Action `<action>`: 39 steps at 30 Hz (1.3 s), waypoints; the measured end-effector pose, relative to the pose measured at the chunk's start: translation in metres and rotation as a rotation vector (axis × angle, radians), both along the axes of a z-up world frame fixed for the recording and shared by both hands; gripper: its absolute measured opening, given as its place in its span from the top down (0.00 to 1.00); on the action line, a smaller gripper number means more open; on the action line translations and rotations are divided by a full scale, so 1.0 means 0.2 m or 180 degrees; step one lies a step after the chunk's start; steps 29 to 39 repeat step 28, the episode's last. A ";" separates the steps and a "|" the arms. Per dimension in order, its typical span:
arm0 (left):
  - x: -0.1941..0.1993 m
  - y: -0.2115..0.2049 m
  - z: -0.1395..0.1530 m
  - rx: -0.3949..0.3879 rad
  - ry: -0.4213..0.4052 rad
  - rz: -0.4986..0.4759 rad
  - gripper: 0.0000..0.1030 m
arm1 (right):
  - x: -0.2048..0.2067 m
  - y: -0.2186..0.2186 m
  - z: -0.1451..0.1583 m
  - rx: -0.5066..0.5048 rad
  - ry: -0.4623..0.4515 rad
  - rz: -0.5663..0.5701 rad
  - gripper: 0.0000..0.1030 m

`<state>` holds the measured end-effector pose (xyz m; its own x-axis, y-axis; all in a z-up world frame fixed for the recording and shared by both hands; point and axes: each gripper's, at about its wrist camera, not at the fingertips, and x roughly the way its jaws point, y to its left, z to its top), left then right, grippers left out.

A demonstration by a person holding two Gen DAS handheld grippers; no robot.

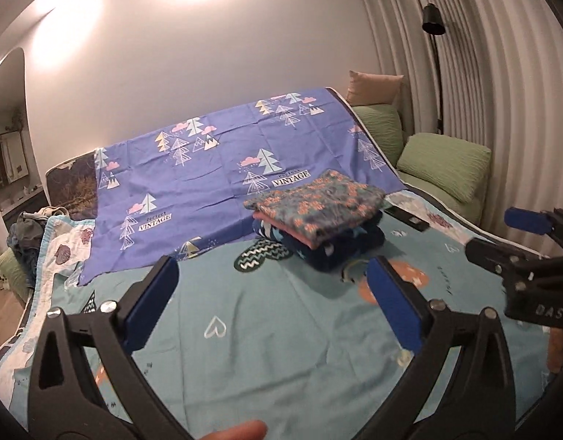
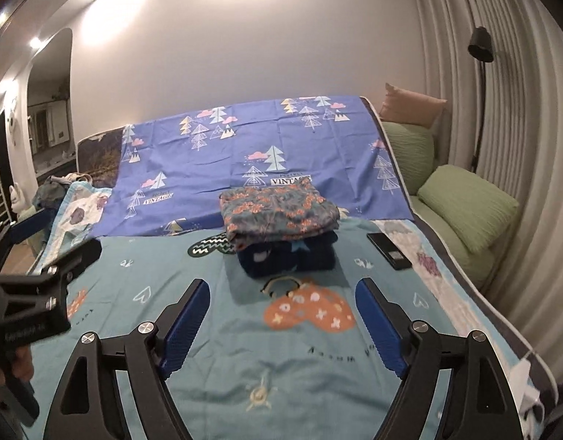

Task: Fold small clothes
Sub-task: 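Release the shirt on the stack and pull both grippers back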

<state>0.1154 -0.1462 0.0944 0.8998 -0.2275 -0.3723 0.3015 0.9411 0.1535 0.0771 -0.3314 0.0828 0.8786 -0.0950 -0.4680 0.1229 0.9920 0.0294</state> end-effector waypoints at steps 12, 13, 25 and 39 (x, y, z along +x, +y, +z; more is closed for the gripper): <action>-0.20 0.08 -0.10 -0.0167 0.0210 0.0128 0.01 | -0.25 0.03 -0.06 0.0172 -0.0057 -0.0076 0.17; -0.21 0.08 -0.11 -0.0170 0.0225 0.0136 0.01 | -0.26 0.04 -0.06 0.0180 -0.0055 -0.0086 0.17; -0.24 0.09 -0.14 -0.0223 0.0280 0.0166 0.01 | -0.29 0.07 -0.09 0.0164 -0.0024 -0.0109 0.16; -0.24 0.09 -0.14 -0.0228 0.0292 0.0162 0.01 | -0.30 0.07 -0.09 0.0149 -0.0029 -0.0113 0.16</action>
